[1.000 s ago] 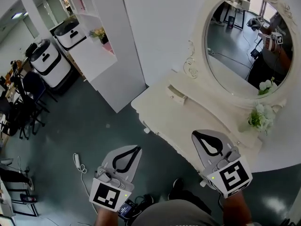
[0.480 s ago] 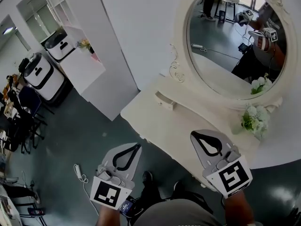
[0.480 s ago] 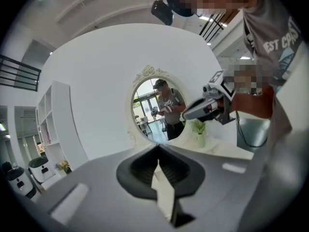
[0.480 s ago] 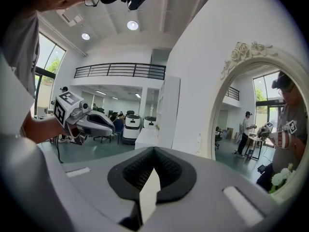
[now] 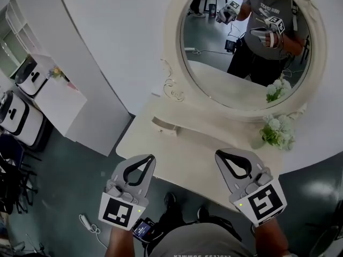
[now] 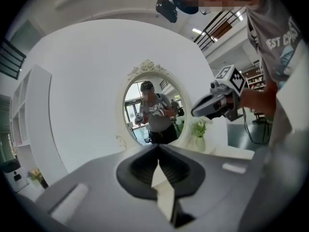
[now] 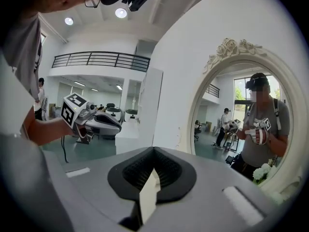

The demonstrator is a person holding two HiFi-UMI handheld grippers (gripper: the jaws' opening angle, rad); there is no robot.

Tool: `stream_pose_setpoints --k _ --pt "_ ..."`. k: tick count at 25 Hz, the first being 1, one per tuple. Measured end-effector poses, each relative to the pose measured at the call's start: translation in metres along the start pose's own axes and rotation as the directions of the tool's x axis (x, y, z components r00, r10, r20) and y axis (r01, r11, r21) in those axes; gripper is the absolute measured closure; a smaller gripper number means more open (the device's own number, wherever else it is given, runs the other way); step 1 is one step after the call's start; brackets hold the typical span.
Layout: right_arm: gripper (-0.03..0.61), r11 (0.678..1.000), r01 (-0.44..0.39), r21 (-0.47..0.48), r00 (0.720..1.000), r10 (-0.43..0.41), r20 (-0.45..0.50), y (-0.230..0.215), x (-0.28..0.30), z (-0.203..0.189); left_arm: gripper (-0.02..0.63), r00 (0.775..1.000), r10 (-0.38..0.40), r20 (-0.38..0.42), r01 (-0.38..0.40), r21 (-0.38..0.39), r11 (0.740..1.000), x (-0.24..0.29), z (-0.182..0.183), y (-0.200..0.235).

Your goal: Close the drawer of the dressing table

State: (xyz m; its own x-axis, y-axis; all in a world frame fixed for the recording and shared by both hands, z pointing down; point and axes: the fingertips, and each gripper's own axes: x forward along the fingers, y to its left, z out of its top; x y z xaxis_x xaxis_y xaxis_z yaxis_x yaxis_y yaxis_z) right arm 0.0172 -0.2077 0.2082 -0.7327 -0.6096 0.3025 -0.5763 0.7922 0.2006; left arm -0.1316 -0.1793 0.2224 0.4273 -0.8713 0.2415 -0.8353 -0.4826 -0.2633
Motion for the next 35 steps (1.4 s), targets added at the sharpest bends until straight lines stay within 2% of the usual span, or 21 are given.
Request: stream_pose_setpoints --k 6,13,26,35 --pt "0.577 0.996 0.079 0.038 0.996 -0.077 -0.054 -0.009 0.036 0.005 0.611 0.997 -0.076 0.008 0.076 -0.013 0.997 0.032 -0.015 0.047" --pt "0.577 0.991 0.115 0.063 0.989 -0.108 -0.100 -0.015 0.073 -0.002 0.611 0.993 -0.115 0.001 0.115 -0.027 0.993 0.057 -0.038 0.083" --pt "0.577 0.991 0.097 0.087 0.982 -0.081 -0.170 -0.024 0.123 -0.035 0.611 0.990 -0.128 -0.053 0.124 -0.073 0.990 0.092 -0.093 0.112" --pt "0.577 0.989 0.079 0.124 0.978 -0.053 -0.203 -0.030 0.158 -0.068 0.611 0.980 -0.155 -0.128 0.139 -0.123 0.983 0.123 -0.154 0.112"
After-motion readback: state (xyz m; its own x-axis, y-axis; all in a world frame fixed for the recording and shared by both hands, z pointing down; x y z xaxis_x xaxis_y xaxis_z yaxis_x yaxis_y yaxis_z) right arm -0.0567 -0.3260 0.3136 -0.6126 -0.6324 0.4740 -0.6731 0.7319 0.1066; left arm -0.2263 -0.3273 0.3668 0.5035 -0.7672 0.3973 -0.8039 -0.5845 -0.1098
